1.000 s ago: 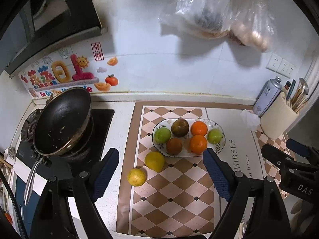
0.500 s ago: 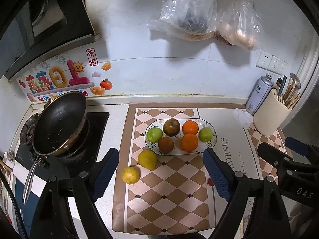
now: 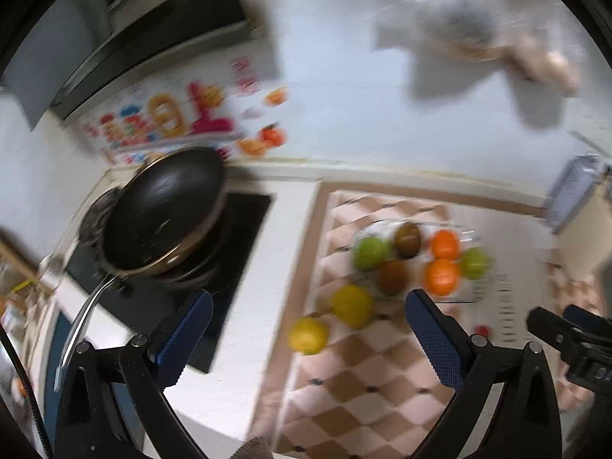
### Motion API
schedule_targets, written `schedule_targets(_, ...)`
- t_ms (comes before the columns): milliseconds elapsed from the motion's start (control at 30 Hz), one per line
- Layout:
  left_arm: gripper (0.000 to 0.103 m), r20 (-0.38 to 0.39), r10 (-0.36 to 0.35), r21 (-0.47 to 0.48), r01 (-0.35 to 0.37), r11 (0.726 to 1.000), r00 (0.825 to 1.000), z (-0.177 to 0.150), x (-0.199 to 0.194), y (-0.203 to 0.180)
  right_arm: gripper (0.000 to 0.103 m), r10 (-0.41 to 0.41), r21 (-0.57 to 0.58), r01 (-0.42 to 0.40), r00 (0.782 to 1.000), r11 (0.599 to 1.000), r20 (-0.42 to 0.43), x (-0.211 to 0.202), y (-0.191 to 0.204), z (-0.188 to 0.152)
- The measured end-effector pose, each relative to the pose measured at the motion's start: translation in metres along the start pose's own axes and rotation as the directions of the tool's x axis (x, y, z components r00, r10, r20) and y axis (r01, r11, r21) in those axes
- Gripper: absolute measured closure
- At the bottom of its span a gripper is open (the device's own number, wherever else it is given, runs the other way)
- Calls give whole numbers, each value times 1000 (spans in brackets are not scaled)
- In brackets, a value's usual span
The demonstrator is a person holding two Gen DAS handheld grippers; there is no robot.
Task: Organize fruits
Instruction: 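Grasp a yellow lemon with the right tool while the left tool grasps the other lemon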
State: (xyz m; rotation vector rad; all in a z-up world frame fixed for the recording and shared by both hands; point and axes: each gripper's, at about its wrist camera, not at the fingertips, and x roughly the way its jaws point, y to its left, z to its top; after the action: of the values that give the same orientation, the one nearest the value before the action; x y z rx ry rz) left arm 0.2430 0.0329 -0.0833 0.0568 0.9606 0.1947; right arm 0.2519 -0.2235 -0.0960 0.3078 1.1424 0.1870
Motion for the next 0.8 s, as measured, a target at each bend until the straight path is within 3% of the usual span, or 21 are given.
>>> schedule_targets(133, 0, -97, 103, -44, -107, 993, 990, -11, 43, 25, 7, 87, 5, -88, 990, 996, -112, 69, 12, 4)
schedule_targets(200, 0, -144, 141, -61, -151, 987, 979, -18, 63, 36, 7, 147, 29, -144, 974, 989, -175, 109, 21, 6)
schedule_targets(333, 0, -247, 193, -87, -220, 972, 949, -30, 101, 53, 8, 238, 104, -217, 923, 971, -303, 195, 41, 2)
schedule_targets(467, 0, -336, 214, -100, -261, 960, 917, -42, 133, 64, 15, 280, 187, -224, 885, 957, -372, 256, 58, -5)
schedule_targets(633, 0, -411, 196, -102, -259, 961, 891, -53, 154, 69, 15, 278, 223, -202, 873, 954, -402, 303, 81, -9)
schedule_targets(733, 0, -429, 189, -97, -253, 963, 883, -57, 161, 67, 34, 240, 206, -167, 880, 964, -410, 316, 89, -8)
schedule_targets(800, 0, -435, 172, -99, -237, 967, 884, -58, 163, 65, 38, 236, 189, -172, 887, 967, -398, 315, 88, -7)
